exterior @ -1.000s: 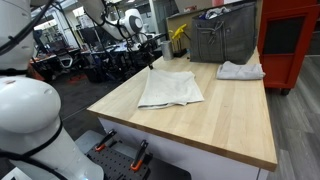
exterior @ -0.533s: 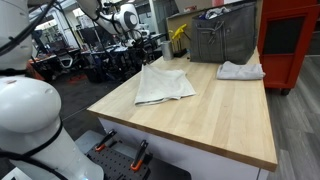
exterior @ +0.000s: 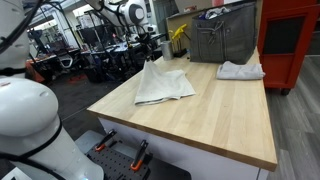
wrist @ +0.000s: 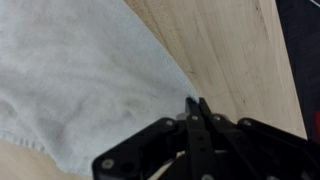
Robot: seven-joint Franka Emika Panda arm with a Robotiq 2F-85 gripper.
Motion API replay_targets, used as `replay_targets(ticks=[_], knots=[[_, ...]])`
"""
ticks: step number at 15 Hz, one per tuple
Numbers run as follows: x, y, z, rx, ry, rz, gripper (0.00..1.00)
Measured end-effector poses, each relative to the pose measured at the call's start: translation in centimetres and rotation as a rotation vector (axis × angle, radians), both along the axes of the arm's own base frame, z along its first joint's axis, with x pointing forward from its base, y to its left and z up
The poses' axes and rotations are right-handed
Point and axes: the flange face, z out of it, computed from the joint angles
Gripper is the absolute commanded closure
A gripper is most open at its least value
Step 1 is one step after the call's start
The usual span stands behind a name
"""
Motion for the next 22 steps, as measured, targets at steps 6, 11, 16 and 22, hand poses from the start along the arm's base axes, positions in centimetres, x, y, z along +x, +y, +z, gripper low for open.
replay_targets(ticks=[6,11,16,22], knots=[[-2.8,-1.8,-0.7,0.005,0.002,-0.038,0.99],[-6.7,-2.0,-1.7,-0.033,-0.046,-0.058,0.99],[-10.6,-5.1,-4.0,-0.072,-0.017,-0.238,0.99],[-13.8,-11.0,-5.3,-0.075,0.04,-0.45,0.99]])
